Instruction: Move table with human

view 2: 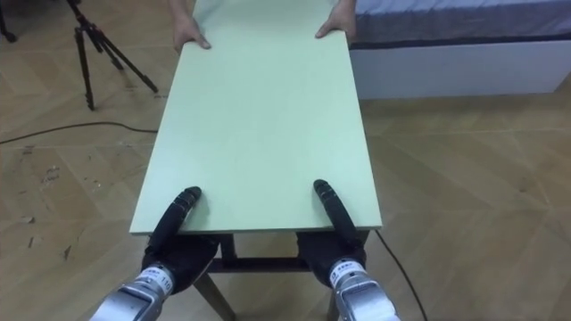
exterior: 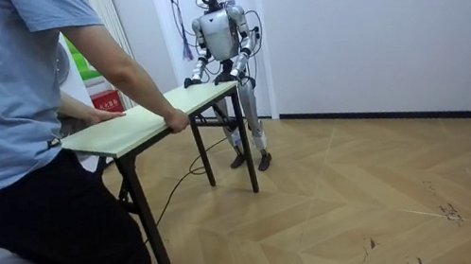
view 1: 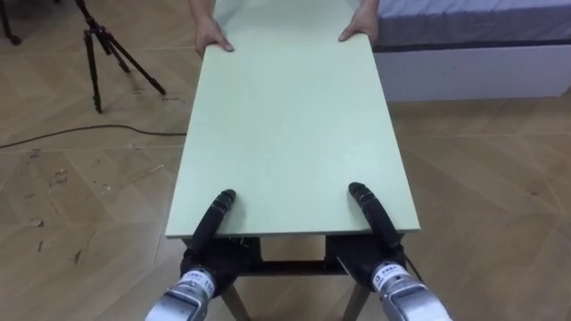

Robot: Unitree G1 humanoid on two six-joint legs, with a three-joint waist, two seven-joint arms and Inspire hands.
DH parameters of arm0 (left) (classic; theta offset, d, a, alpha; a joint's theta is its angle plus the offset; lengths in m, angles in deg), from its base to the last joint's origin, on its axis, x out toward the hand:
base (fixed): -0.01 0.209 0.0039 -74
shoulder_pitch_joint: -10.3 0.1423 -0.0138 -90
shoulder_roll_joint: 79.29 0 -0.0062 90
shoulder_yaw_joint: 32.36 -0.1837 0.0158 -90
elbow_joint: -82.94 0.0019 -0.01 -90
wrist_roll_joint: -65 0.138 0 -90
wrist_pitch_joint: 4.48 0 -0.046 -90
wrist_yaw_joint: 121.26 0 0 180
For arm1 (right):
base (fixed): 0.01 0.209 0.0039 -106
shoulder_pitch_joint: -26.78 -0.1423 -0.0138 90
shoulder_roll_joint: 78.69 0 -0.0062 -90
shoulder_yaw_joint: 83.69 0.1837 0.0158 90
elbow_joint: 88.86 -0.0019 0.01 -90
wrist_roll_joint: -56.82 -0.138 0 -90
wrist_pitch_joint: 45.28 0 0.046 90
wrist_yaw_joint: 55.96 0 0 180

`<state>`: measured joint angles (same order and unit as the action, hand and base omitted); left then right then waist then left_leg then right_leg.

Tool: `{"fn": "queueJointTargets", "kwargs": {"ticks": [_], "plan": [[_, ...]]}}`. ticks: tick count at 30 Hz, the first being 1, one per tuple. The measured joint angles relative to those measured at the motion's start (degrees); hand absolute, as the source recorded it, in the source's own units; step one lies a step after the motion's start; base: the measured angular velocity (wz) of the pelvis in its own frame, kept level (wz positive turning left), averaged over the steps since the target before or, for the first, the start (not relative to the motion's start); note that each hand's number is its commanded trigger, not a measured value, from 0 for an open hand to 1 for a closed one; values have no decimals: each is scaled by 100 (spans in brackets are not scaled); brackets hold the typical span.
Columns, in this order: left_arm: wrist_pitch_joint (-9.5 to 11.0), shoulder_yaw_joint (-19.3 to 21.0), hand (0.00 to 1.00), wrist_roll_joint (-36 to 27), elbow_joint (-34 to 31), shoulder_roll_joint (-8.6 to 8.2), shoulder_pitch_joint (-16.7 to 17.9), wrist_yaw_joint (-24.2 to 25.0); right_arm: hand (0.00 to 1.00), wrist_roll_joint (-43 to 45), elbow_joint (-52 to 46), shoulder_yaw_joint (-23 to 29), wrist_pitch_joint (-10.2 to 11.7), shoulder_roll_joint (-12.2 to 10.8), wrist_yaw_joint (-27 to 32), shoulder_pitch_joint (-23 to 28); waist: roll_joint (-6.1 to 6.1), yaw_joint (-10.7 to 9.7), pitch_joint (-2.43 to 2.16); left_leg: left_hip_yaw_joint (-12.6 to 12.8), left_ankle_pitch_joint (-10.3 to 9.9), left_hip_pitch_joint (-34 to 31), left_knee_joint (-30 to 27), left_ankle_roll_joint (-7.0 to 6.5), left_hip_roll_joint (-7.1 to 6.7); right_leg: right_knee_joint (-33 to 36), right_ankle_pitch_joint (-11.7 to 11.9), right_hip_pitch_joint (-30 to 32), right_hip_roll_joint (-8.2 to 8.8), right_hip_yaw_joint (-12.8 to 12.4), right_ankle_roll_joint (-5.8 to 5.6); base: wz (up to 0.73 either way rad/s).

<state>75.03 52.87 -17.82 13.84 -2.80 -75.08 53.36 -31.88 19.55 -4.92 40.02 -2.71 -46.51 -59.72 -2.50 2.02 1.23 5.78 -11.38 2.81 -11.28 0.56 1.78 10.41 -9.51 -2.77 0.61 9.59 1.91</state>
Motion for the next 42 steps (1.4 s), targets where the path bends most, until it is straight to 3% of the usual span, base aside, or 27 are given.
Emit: {"fn": "queueJointTargets", "kwargs": {"ticks": [5, 7, 12, 14, 16, 24, 33, 42], "plan": [[109, -53, 100, 35, -93, 5, 125, 152, 100, 150, -138, -226, 255, 30, -37, 49, 6, -15, -4, 4, 0, -42, -3, 0, -4, -52, 1, 6, 6, 7, -3, 0], [192, -99, 100, 211, -170, -3, 210, 246, 100, 267, -145, -330, 396, 40, -104, 57, 51, -6, -33, 9, 0, -87, -5, 0, -2, -38, 1, 71, -27, -7, -3, -2], [242, -158, 100, 374, -392, -61, 439, 360, 100, 372, -310, -357, 492, 80, -265, 256, 67, 16, -43, 18, 0, -75, 21, 0, 4, -21, 4, 86, -39, -12, -2, -1], [344, -264, 100, 375, -522, -63, 537, 359, 100, 400, -465, -436, 566, 143, -267, 360, 67, 51, -43, 17, 0, -73, 29, 0, 11, -21, 4, 87, -44, -8, -1, 0], [416, -380, 100, 379, -690, -66, 657, 374, 100, 540, -635, -568, 808, 194, -305, 500, 76, 142, -40, 23, -1, -56, 57, 1, 24, -22, 4, 92, -56, -21, -1, -4], [808, -566, 100, 804, -1183, -175, 1120, 631, 100, 610, -941, -618, 979, 242, -785, 871, 96, 183, -43, 15, -3, -171, 55, 4, 28, -47, 6, 178, -56, 24, 1, 1], [1442, -898, 100, 971, -1200, -152, 1147, 667, 100, 555, -1007, -913, 1394, 240, -803, 922, 166, 160, -9, 17, -3, -175, 61, 4, 24, -47, 5, 181, -55, 16, 0, 0], [1588, -1005, 100, 993, -1229, -143, 1149, 667, 100, 514, -1007, -1002, 1548, 286, -891, 920, 201, 158, 1, 19, -3, -165, 97, 4, 39, -52, 5, 173, -73, -14, 1, 1]]}}
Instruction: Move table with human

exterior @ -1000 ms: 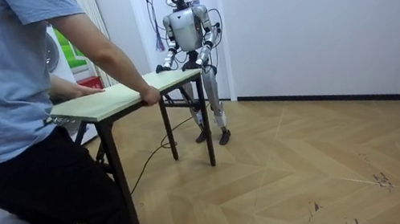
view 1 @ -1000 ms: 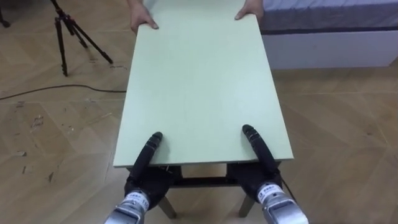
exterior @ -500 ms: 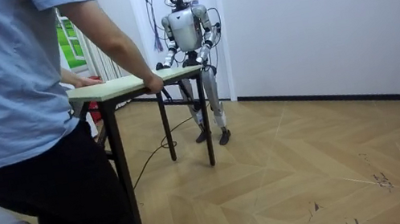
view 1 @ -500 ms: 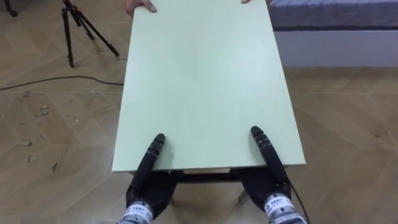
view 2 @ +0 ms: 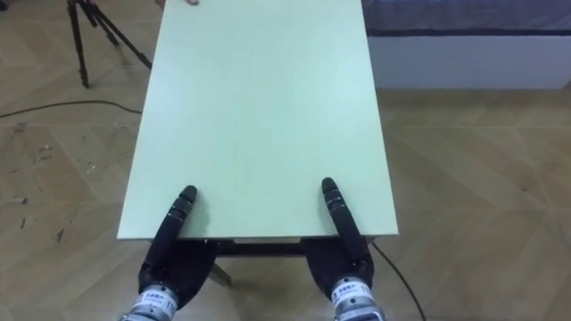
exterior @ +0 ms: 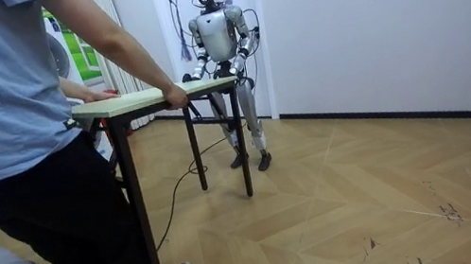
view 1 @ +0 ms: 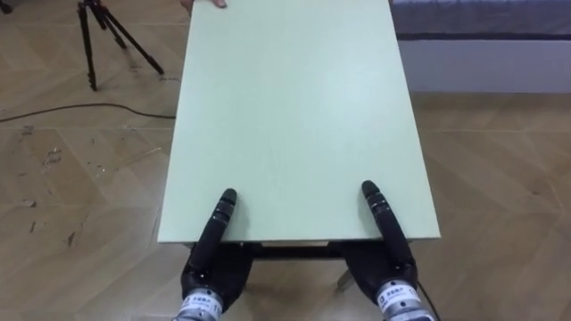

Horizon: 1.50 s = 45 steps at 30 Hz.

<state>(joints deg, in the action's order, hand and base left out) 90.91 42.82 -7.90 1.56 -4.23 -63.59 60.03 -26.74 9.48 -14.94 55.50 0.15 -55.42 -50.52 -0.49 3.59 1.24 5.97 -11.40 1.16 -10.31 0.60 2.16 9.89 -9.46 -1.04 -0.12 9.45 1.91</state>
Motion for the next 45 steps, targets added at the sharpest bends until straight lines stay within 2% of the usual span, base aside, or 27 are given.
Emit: {"fn": "queueJointTargets", "kwargs": {"ticks": [8, 11, 12, 13, 14, 15, 16, 17, 18, 19, 23, 25, 26, 28, 29, 30, 31, 33, 35, 36, 38, 40, 41, 42, 43, 44, 45], "plan": [[17, -77, 100, -6, 0, 81, 78, 42, 100, -64, 2, -26, 10, 18, -63, 111, 27, 28, 18, -13, 0, 16, 48, 0, 10, 13, 0, 2, -10, 7, 0, 3], [37, -124, 100, -52, 1, 163, 142, 120, 100, -122, 52, -133, 132, 28, -185, 186, 51, 63, 39, -19, -17, -95, -200, 24, 18, 68, -1, 20, -6, 2, 1, -1], [36, -123, 100, -26, 12, 161, 171, 146, 100, -126, 156, -127, 142, 4, -291, 191, 59, 96, 50, -85, -32, -165, -377, 44, 42, 182, -1, 59, -9, 11, 1, -11], [15, -125, 100, -24, 55, 161, 182, 167, 100, -171, 220, -127, 130, 14, -325, 193, 22, 134, 73, -346, -32, -182, -505, 45, 131, 601, -13, 236, -41, 27, -6, -18], [17, -123, 100, -26, 57, 167, 204, 179, 100, -172, 223, -129, 110, 14, -326, 198, -28, 141, 118, -563, -34, -164, -559, 48, 198, 885, -111, 461, -104, -6, -23, -25], [80, -103, 100, -75, 47, 177, 297, 321, 100, -146, 221, -212, 89, -17, -330, 187, -64, 147, 137, -964, -75, -300, -756, 95, 276, 672, -166, 782, -283, -321, 138, -34], [125, 9, 100, -120, 4, 220, 380, 489, 100, -103, 197, -292, 107, -22, -401, 155, 65, 215, 97, -961, -228, -596, -1129, 252, 266, 152, 481, 1066, -253, -353, 275, -23], [121, 10, 100, -128, 33, 191, 396, 532, 100, -67, 212, -306, 143, 7, -439, 160, -20, 211, 106, -941, -415, -699, -1366, 313, 325, 345, 533, 1182, -277, -303, 310, 6], [111, -64, 100, -127, 46, 165, 426, 495, 100, -28, 229, -305, 198, 26, -463, 222, -120, 167, 82, -849, -597, -837, -1663, 343, 441, 471, 430, 1212, -400, -183, 379, 30], [117, -91, 100, -128, 25, 202, 449, 520, 100, -24, 220, -283, 214, 23, -530, 275, -120, 173, 84, -843, -604, -935, -1829, 349, 519, 568, 388, 1246, -467, -119, 425, 33], [127, -194, 100, -198, 2, 237, 465, 527, 100, 16, 198, -246, 235, 50, -544, 321, -137, 145, 77, -779, -600, -1234, -2420, 368, 666, 713, 179, 1315, -519, 109, 623, 23], [129, -258, 100, -276, 3, 245, 506, 524, 100, -25, 197, -247, 215, 118, -541, 352, -211, 156, 70, -771, -659, -1295, -3349, 433, 718, 818, 98, 1278, -573, 378, 737, 5], [131, -286, 100, -305, 0, 271, 506, 529, 100, -20, 184, -243, 216, 130, -541, 356, -251, 139, 68, -788, -674, -1247, -3498, 446, 722, 815, 108, 1271, -584, 462, 760, 15], [136, -344, 100, -355, -51, 292, 483, 544, 100, -20, 48, -236, 229, 212, -541, 377, -398, -44, 54, -786, -901, -881, -3361, 560, 683, 885, 162, 1376, -606, 717, 807, 43], [139, -353, 100, -351, -60, 281, 477, 548, 100, -19, 26, -228, 239, 209, -541, 384, -410, -59, 53, -783, -963, -732, -3208, 572, 676, 922, 164, 1439, -606, 745, 811, 35], [202, -376, 100, -339, -69, 276, 454, 562, 100, -3, 14, -219, 246, 208, -550, 360, -437, -124, 47, -808, -1121, -480, -2820, 576, 682, 1006, 182, 1582, -598, 825, 829, 27], [250, -405, 100, -351, -68, 287, 376, 560, 100, -4, 11, -215, 253, 212, -581, 305, -482, -199, 51, -819, -1310, -326, -2371, 575, 694, 1014, 258, 1719, -588, 935, 830, 26], [266, -427, 100, -378, -60, 294, 213, 538, 100, 0, 9, -150, 249, 191, -595, 190, -493, -260, 50, -807, -1484, -301, -1789, 448, 666, 1051, 440, 2002, -522, 1021, 826, 21], [283, -472, 100, -380, -16, 261, 61, 482, 100, 38, 11, -30, 239, 184, -636, 134, -479, -313, 45, -725, -1524, -447, -1499, 337, 519, 1077, 613, 2287, -343, 1046, 776, 11], [286, -481, 100, -381, 61, 221, 17, 464, 100, 85, 48, 28, 228, 163, -650, 125, -432, -316, 39, -655, -1427, -555, -1477, 163, 380, 1070, 744, 2405, -204, 973, 741, -7], [287, -536, 100, -381, 176, 186, 30, 461, 100, 149, 132, 134, 188, 148, -722, 198, -403, -331, 38, -572, -1280, -596, -1420, 38, 185, 942, 966, 2412, -64, 847, 661, -13], [283, -574, 100, -360, 213, 197, 133, 469, 100, 185, 200, 237, 44, 113, -808, 337, -270, -338, 28, -462, -1124, -658, -1425, -93, -85, 754, 1285, 2390, 109, 727, 598, -14], [280, -574, 100, -351, 234, 199, 144, 469, 100, 185, 242, 255, 19, 93, -828, 348, -214, -346, 30, -438, -1080, -668, -1417, -126, -146, 706, 1372, 2388, 149, 683, 576, -14], [274, -575, 100, -339, 283, 196, 154, 470, 100, 217, 308, 324, -53, 25, -853, 381, -109, -364, 16, -380, -994, -721, -1429, -194, -257, 552, 1573, 2376, 219, 585, 525, -17], [268, -575, 100, -338, 296, 196, 195, 471, 100, 284, 315, 388, -112, -31, -852, 428, -35, -368, 1, -269, -914, -794, -1458, -277, -312, 348, 1811, 2351, 258, 454, 381, -20], [261, -575, 100, -341, 300, 192, 214, 470, 100, 302, 320, 416, -160, -28, -852, 440, -29, -374, 0, -207, -883, -836, -1492, -316, -338, 226, 1924, 2330, 274, 412, 169, -24], [244, -579, 100, -375, 301, 192, 244, 469, 100, 311, 343, 452, -253, -23, -852, 434, -39, -413, 1, -139, -803, -963, -1537, -404, -351, 35, 2126, 2319, 281, 236, -473, 5]]}}
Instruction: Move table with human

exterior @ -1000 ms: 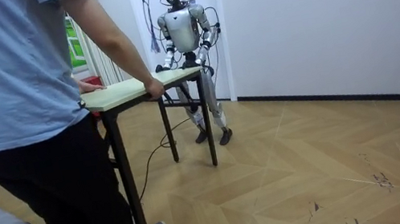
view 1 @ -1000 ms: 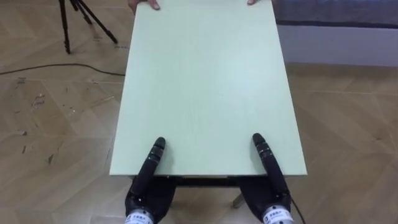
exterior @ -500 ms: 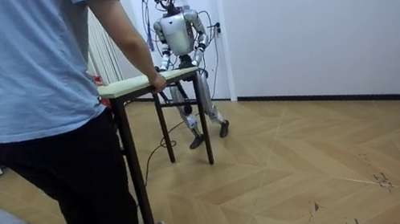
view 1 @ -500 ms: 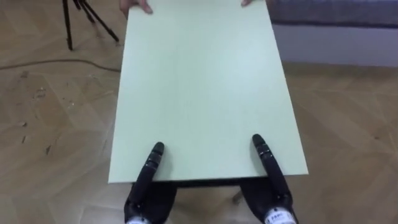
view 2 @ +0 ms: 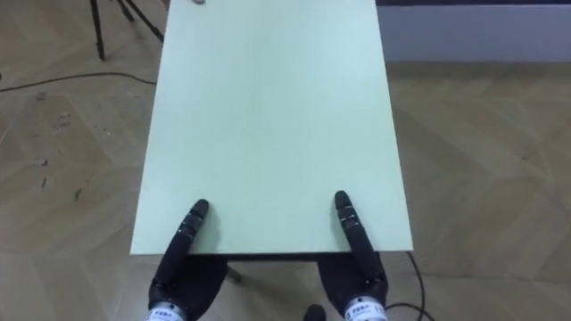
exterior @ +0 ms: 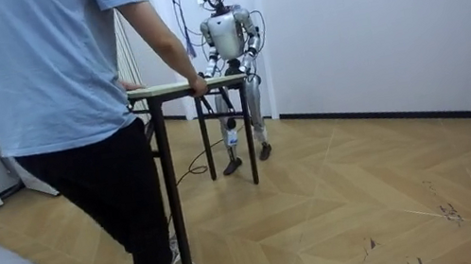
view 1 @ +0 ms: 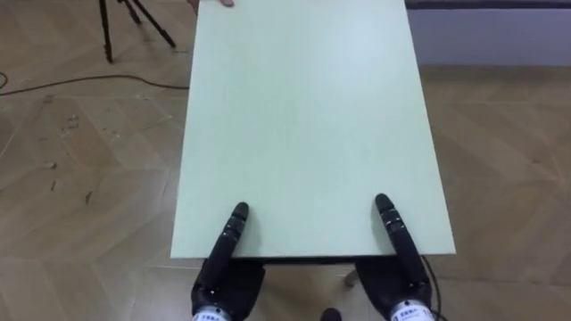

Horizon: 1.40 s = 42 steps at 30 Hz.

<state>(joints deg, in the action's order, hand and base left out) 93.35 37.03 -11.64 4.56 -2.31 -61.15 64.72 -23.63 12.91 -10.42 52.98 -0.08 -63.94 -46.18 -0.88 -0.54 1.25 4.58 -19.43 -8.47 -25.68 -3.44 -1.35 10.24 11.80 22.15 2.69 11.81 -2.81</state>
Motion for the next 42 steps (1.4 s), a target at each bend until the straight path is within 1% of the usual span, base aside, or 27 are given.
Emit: {"fn": "queueJointTargets", "kwargs": {"ticks": [1, 2, 3, 4, 5, 7, 8, 10, 11, 12, 13, 14, 16, 19, 23, 26, 27, 28, 29, 30, 31, 32, 33, 34, 37, 39, 42], "plan": [[-8, -30, 100, -6, 4, 18, -3, -6, 100, 5, 2, 5, -39, -3, 0, 21, -19, -124, 16, 133, 106, -117, -63, -65, 30, 519, -242, 111, 130, -140, -93, 33], [-28, -51, 100, 0, 4, 30, -10, -35, 100, -8, -1, 18, -36, -8, 0, 71, -15, -212, 13, 246, 159, -156, -67, -82, 64, 1074, -582, 198, 236, -167, -18, 84], [-69, -117, 100, 41, 4, 64, -37, -80, 100, -46, -21, 62, -28, -38, -24, 200, 28, -317, 6, 422, 293, -204, -8, -109, 78, 2218, -1271, 306, 465, -213, 89, 80], [-107, -159, 100, 83, 2, 80, -34, -84, 100, -79, -73, 99, -3, -44, -64, 324, 49, -306, 1, 621, 418, -223, 97, -149, 81, 3254, -1795, 267, 671, -287, 100, 56], [-131, -166, 100, 89, 2, 89, -33, -82, 100, -86, -95, 103, 15, -38, -69, 360, 56, -265, -3, 740, 482, -222, 154, -164, 78, 3646, -1986, 192, 755, -361, 69, 0], [-148, -142, 100, 86, -45, 96, -21, -79, 100, -104, -120, 10, 118, -20, -71, 345, 61, 5, -9, 1005, 645, -357, 200, -194, 69, 4252, -2384, -484, 981, -771, -37, -45], [-148, -120, 100, 86, -67, 100, -20, -78, 100, -110, -136, -8, 150, -19, -71, 328, 80, 59, -15, 1053, 682, -424, 192, -189, 67, 4197, -2438, -727, 1048, -838, -79, -44], [-152, 15, 100, 82, -274, 180, -16, -79, 100, -165, -159, -216, 245, -23, -61, 151, 285, 166, -31, 1142, 857, -783, 109, -116, 76, 3538, -2546, -1652, 1226, -883, -197, -20], [-154, 42, 100, 88, -342, 219, -24, -80, 100, -205, -160, -246, 250, -24, -61, 91, 333, 189, -30, 1143, 895, -903, 26, -88, 100, 3262, -2615, -1788, 1210, -912, -256, -14], [-153, 73, 100, 116, -424, 228, -49, -80, 100, -275, -158, -252, 249, -7, -61, -14, 349, 253, -25, 1070, 982, -1143, -99, -14, 238, 2771, -2819, -1850, 1040, -951, -340, -40], [-152, 85, 100, 167, -517, 246, -28, -80, 100, -296, -158, -258, 237, -6, -62, -60, 351, 433, -24, 1025, 1066, -1251, -97, 94, 380, 2386, -2870, -1870, 830, -971, -374, -51], [-150, 99, 100, 186, -541, 248, -19, -80, 100, -296, -158, -259, 237, 0, -63, -70, 358, 498, -22, 1008, 1110, -1275, -75, 140, 452, 2166, -2876, -1932, 743, -1001, -378, -50], [-149, 212, 100, 236, -598, 267, -30, -80, 100, -295, -154, -334, 252, -51, -63, -146, 510, 572, 8, 960, 1283, -1376, 40, 247, 584, 1462, -2991, -2119, 583, -1007, -345, -20], [-152, 252, 100, 256, -636, 266, -28, -78, 100, -272, -105, -341, 286, -66, -75, -234, 563, 569, 9, 929, 1390, -1586, -16, 328, 762, 1088, -3063, -2114, 408, -969, -263, -10], [-152, 251, 100, 301, -636, 268, -28, -88, 100, -283, -40, -317, 296, -93, -129, -244, 573, 473, 15, 608, 1579, -1767, 13, 434, 802, 826, -3069, -2146, 250, -671, -251, 12], [-153, 217, 100, 305, -622, 272, -18, -96, 100, -294, -11, -275, 288, -85, -135, -222, 536, 550, 41, 526, 1727, -1781, 49, 487, 887, 833, -3117, -2126, 142, -618, -144, 0], [-147, 179, 100, 306, -624, 276, -22, -105, 100, -292, -9, -283, 293, -86, -136, -229, 471, 581, 80, 426, 1810, -1784, 97, 537, 937, 833, -3106, -2110, 59, -551, -68, -8], [-142, 181, 100, 306, -627, 291, -23, -105, 100, -292, -9, -291, 299, -100, -136, -231, 425, 630, 83, 318, 1986, -1775, 265, 600, 991, 836, -3072, -2035, -48, -527, 119, -5], [-134, 168, 100, 306, -627, 306, -37, -106, 100, -292, -9, -295, 309, -101, -137, -235, 394, 659, 83, 209, 2125, -1761, 440, 660, 997, 812, -3020, -1987, -116, -514, 225, 4], [-97, 102, 100, 305, -627, 346, -79, -116, 100, -293, -15, -300, 352, -100, -143, -238, 346, 694, 75, -57, 2509, -1678, 931, 794, 991, 687, -2913, -1920, -247, -512, 406, 17], [-20, 46, 100, 309, -629, 335, -130, -120, 100, -295, -65, -284, 396, -98, -161, -232, 326, 701, 65, -204, 2896, -1583, 1464, 901, 987, 564, -2855, -1805, -312, -383, 455, 14], [7, 39, 100, 324, -625, 295, -144, -120, 100, -291, -85, -268, 396, -76, -166, -251, 294, 712, 71, -218, 2812, -1606, 1396, 885, 1008, 574, -2847, -1730, -313, -243, 473, -4], [33, 66, 100, 325, -622, 270, -103, -116, 100, -260, -53, -286, 382, -50, -165, -319, 249, 731, 99, -130, 2231, -1721, 651, 792, 1014, 695, -2800, -1615, -231, 110, 531, -33], [47, 114, 100, 300, -622, 251, 2, -107, 100, -238, -15, -353, 352, 8, -156, -352, 182, 762, 100, -73, 1476, -1749, -392, 638, 1018, 763, -2763, -1616, -211, 377, 591, -40], [24, 126, 100, 244, -614, 189, 150, -108, 100, -199, -17, -436, 304, 62, -136, -322, -75, 621, 104, -140, 389, -1384, -2121, 702, 1059, 969, -2728, -1591, -304, 728, 653, -9], [-34, 128, 100, 215, -616, 194, 131, -108, 100, -171, -69, -429, 317, 67, -146, -282, -189, 380, 104, -194, 16, -880, -2095, 710, 1094, 1125, -2726, -1467, -311, 927, 657, 46], [-42, 118, 100, 219, -614, 184, 60, -128, 100, -138, -117, -362, 321, 123, -147, -279, -314, 185, 115, -131, -522, -26, -1056, 759, 1081, 1511, -2725, -1109, -249, 887, 659, 19]]}}
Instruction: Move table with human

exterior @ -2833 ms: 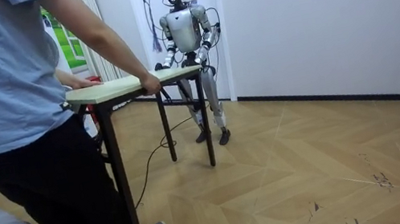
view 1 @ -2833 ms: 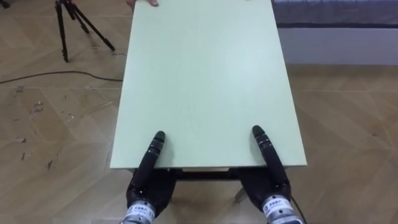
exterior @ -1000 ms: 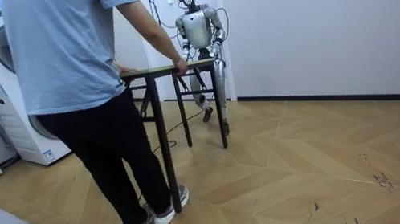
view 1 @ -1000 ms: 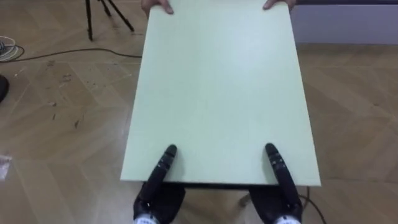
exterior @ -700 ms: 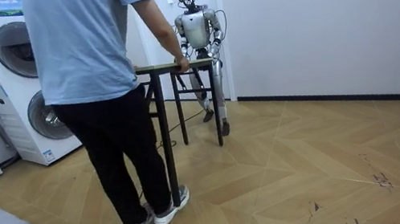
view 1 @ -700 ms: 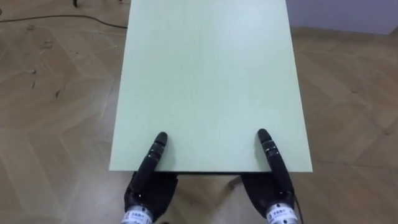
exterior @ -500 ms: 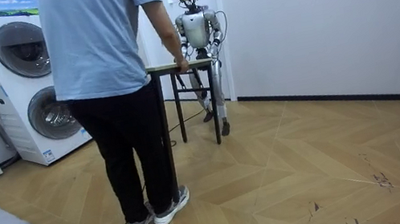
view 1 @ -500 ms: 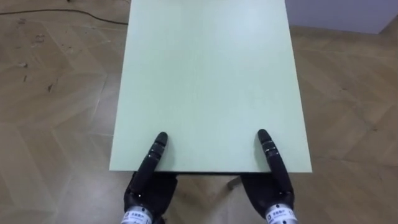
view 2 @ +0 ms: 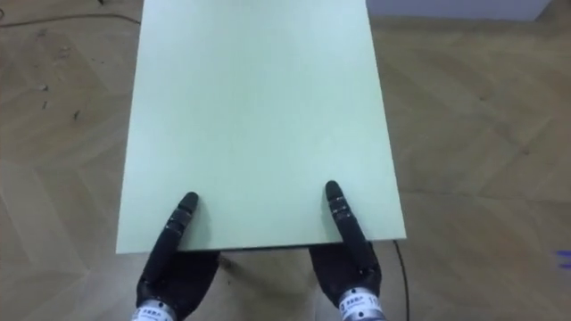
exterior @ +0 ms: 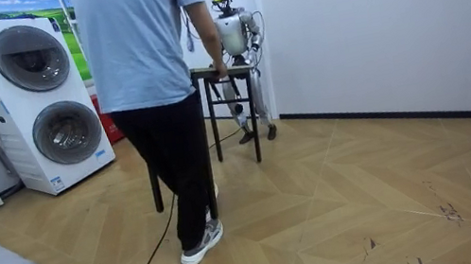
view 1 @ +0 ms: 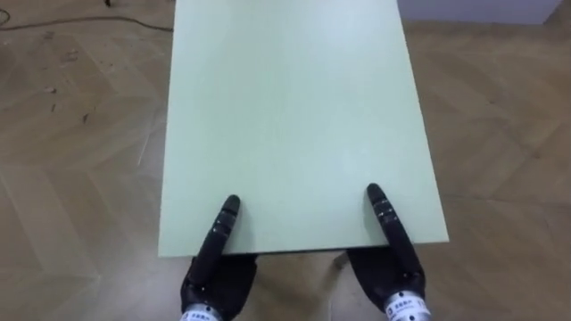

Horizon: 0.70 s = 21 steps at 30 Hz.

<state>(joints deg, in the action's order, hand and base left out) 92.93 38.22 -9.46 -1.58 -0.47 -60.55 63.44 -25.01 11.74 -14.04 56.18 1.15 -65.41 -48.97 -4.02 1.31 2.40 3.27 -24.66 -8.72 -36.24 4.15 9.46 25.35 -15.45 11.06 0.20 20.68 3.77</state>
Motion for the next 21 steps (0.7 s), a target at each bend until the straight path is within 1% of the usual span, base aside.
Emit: {"fn": "queueJointTargets", "kwargs": {"ticks": [1, 2, 3, 4, 5, 6, 7, 8, 9, 10, 11, 12, 13, 14, 15, 16, 17, 18, 19, 20, 21], "plan": [[-1, -18, 100, 15, 2, 9, -85, -50, 100, -12, -26, 81, -30, -1, 0, -11, 0, -23, 0, 12, -62, 93, 484, -78, -141, 362, 30, 305, 93, -162, 28, 10], [0, -40, 100, 15, 3, 14, -122, -83, 100, -13, -31, 104, -35, -1, 0, -16, 2, -34, -2, -44, -48, 149, 648, -109, -236, 636, 90, 517, 149, -222, 33, -9], [33, -121, 100, -11, 7, -1, -145, -124, 100, -5, -29, 131, -50, 2, 0, -34, -16, -82, 11, -286, 21, 196, 913, -251, -331, 1088, 175, 1081, 139, -498, 15, -34], [174, -140, 100, -71, 0, 42, -134, -98, 100, 9, -29, 89, -101, -3, 0, -86, -39, -69, 18, -562, 75, 102, 973, -343, -388, 419, 307, 1386, -164, -798, -9, -37], [222, -144, 100, -141, 4, 74, -134, -59, 100, 10, -30, 65, -100, -5, -11, -99, -30, -75, 13, -690, 82, 43, 983, -353, -442, 3, 568, 1500, -235, -911, -17, 0], [225, -158, 100, -167, 7, 119, -133, -12, 100, 76, -63, 59, -38, -40, -96, -25, 92, -155, -9, -734, 91, -19, 1004, -374, -663, -490, 1470, 1626, -146, -993, 33, 53], [222, -212, 100, -143, 122, 63, -138, 0, 100, 94, -89, 33, 38, -29, -100, 97, 103, -247, -24, -641, 100, 25, 1028, -396, -783, -381, 1666, 1620, 23, -946, 216, 59], [217, -232, 100, -142, 146, 64, -133, 0, 100, 89, -83, 33, 48, -9, -100, 120, 120, -246, -26, -550, 133, 47, 1073, -386, -805, -385, 1674, 1602, 44, -939, 220, 36], [217, -246, 100, -140, 195, 62, -128, 11, 100, 81, -54, 36, 30, -31, -100, 131, 180, -244, -20, -401, 177, 46, 1124, -391, -823, -401, 1723, 1601, 88, -945, 227, -4], [216, -241, 100, -141, 281, 42, -123, 15, 100, 101, 12, 76, -15, -17, -101, 140, 224, -223, -23, -333, 239, 55, 1151, -405, -854, -541, 1840, 1528, 113, -926, 246, -9], [214, -235, 100, -140, 336, 15, -123, 16, 100, 130, 48, 106, -44, -26, -101, 153, 225, -222, -24, -328, 263, 66, 1151, -413, -872, -640, 1904, 1464, 124, -908, 239, -10], [195, -234, 100, -140, 417, -8, -123, 14, 100, 144, 127, 124, -74, -54, -101, 164, 233, -250, -24, -318, 319, 83, 1144, -441, -911, -851, 2048, 1339, 134, -918, 196, 0], [182, -236, 100, -140, 477, -10, -120, 9, 100, 166, 175, 139, -110, -64, -101, 189, 254, -272, -26, -271, 351, 71, 1100, -475, -945, -1031, 2129, 1247, 158, -930, 81, 0], [170, -240, 100, -140, 497, -14, -120, 2, 100, 166, 178, 148, -114, -69, -99, 214, 257, -273, -24, -261, 359, 55, 1060, -489, -961, -1111, 2187, 1209, 166, -940, 13, 0], [169, -271, 100, -145, 523, -11, -105, -6, 100, 164, 179, 156, -118, -73, -96, 277, 270, -281, -28, -251, 395, 24, 1036, -538, -1013, -1230, 2290, 1157, 214, -960, -158, 3], [168, -300, 100, -145, 545, -9, -93, -18, 100, 154, 179, 165, -118, -72, -96, 324, 274, -300, -25, -242, 444, 6, 1044, -632, -1060, -1326, 2356, 1115, 278, -983, -392, 6], [168, -322, 100, -145, 548, -8, -87, -38, 100, 146, 179, 177, -120, -70, -95, 350, 274, -312, -26, -240, 473, -2, 1049, -667, -1099, -1382, 2383, 1091, 310, -992, -512, 10], [168, -336, 100, -144, 547, -17, -89, -63, 100, 130, 179, 206, -147, -67, -95, 362, 292, -354, -24, -211, 562, -42, 1070, -731, -1139, -1448, 2432, 1087, 394, -1003, -689, 20], [168, -338, 100, -139, 548, -18, -93, -67, 100, 132, 179, 246, -157, -74, -95, 362, 302, -439, -18, -207, 649, -113, 1074, -785, -1207, -1472, 2440, 1097, 458, -1029, -755, 28], [166, -340, 100, -134, 554, -24, -93, -72, 100, 131, 179, 238, -155, -75, -94, 373, 305, -479, -16, -198, 680, -130, 1082, -802, -1202, -1384, 2407, 1113, 486, -1063, -762, 45], [165, -374, 100, -126, 576, -33, -92, -101, 100, 65, 185, 240, -145, -60, -83, 435, 291, -560, -8, 34, 703, -105, 1082, -792, -1045, -509, 2039, 1202, 579, -1168, -566, 66]]}}
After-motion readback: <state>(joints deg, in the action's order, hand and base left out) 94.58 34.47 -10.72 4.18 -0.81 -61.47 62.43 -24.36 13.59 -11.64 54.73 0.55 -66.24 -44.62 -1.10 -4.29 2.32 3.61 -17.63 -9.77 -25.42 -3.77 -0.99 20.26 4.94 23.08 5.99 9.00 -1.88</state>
